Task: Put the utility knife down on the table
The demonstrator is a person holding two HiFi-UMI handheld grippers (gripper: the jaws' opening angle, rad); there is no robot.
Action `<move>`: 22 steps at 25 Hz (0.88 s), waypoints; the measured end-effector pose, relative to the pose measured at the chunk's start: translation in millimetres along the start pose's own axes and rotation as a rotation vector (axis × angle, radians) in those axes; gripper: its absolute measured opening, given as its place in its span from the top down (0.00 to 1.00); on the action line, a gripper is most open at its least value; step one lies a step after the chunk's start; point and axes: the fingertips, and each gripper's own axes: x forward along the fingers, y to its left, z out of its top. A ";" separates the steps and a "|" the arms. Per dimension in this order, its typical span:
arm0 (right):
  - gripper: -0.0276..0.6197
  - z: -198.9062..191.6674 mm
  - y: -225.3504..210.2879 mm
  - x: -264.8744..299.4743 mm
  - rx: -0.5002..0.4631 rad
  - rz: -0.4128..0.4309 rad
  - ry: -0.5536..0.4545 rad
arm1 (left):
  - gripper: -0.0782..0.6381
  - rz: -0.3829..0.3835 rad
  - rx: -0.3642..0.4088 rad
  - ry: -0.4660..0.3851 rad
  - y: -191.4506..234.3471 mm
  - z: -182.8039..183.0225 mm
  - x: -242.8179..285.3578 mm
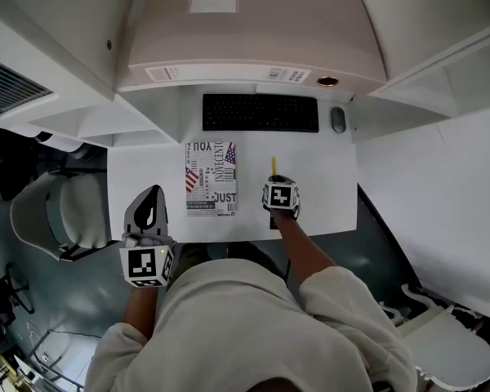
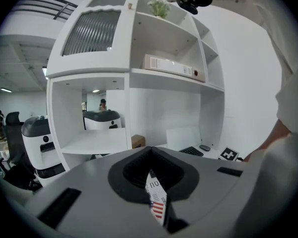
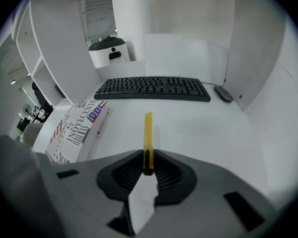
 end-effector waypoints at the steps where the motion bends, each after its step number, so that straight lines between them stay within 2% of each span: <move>1: 0.85 -2.2 -0.1 3.2 0.008 0.000 0.013 | 0.89 0.002 -0.001 0.002 0.5 -0.6 0.7; 12: 0.85 -27.9 3.8 25.7 0.049 -0.015 0.187 | 0.89 0.024 -0.032 0.017 14.7 -7.7 5.6; 22: 0.85 -32.1 6.2 30.6 0.045 -0.028 0.248 | 0.89 0.031 -0.053 0.021 27.7 -14.3 6.2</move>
